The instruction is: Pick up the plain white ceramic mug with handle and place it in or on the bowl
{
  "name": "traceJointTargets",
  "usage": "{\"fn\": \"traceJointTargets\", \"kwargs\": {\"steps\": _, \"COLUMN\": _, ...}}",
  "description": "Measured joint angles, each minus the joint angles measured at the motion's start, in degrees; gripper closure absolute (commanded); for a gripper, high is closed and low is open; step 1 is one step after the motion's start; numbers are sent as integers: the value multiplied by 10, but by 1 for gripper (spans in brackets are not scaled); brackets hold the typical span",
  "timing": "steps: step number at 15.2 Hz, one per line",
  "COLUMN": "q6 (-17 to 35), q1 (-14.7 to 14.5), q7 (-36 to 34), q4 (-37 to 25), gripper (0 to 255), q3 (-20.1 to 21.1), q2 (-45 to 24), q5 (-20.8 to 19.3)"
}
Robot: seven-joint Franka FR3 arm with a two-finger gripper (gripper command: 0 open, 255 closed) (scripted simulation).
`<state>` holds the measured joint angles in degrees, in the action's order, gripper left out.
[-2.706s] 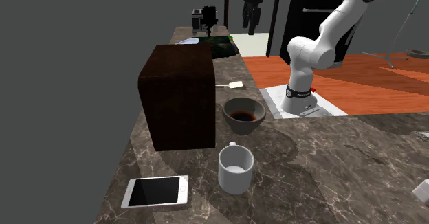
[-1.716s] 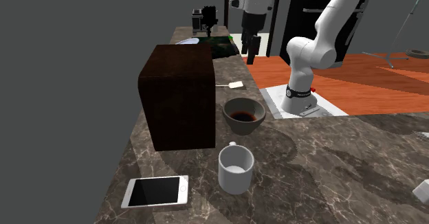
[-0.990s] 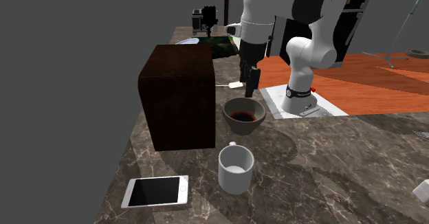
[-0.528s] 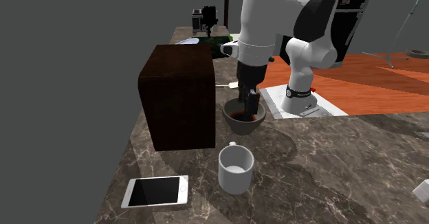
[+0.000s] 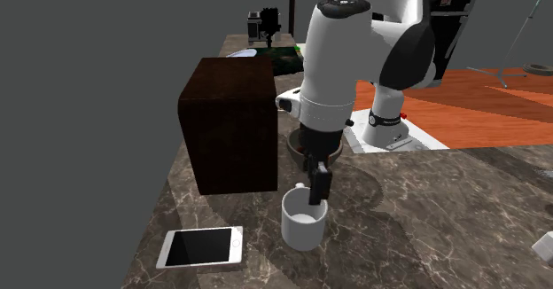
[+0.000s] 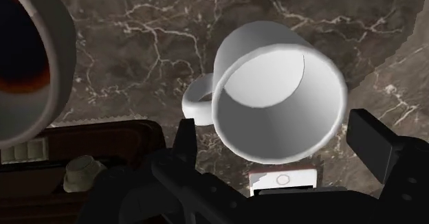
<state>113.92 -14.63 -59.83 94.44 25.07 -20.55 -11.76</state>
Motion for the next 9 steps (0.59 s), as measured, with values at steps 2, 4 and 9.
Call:
{"fn": "traceJointTargets", "kwargs": {"steps": 2, "q6": -13, "q1": -22, "q7": -19, "q4": -60, "gripper": 0, "q3": -4, "q2": -51, "q5": -18}}
{"fn": "traceJointTargets", "kwargs": {"steps": 4, "q6": -26, "q1": -43, "q7": -31, "q4": -118, "gripper": 0, "q3": -8, "q2": -97, "q5": -32}}
{"fn": "traceJointTargets", "kwargs": {"steps": 9, "q6": -8, "q1": -54, "q7": -42, "q4": -130, "gripper": 0, "q3": -14, "q2": -129, "q5": -42}}
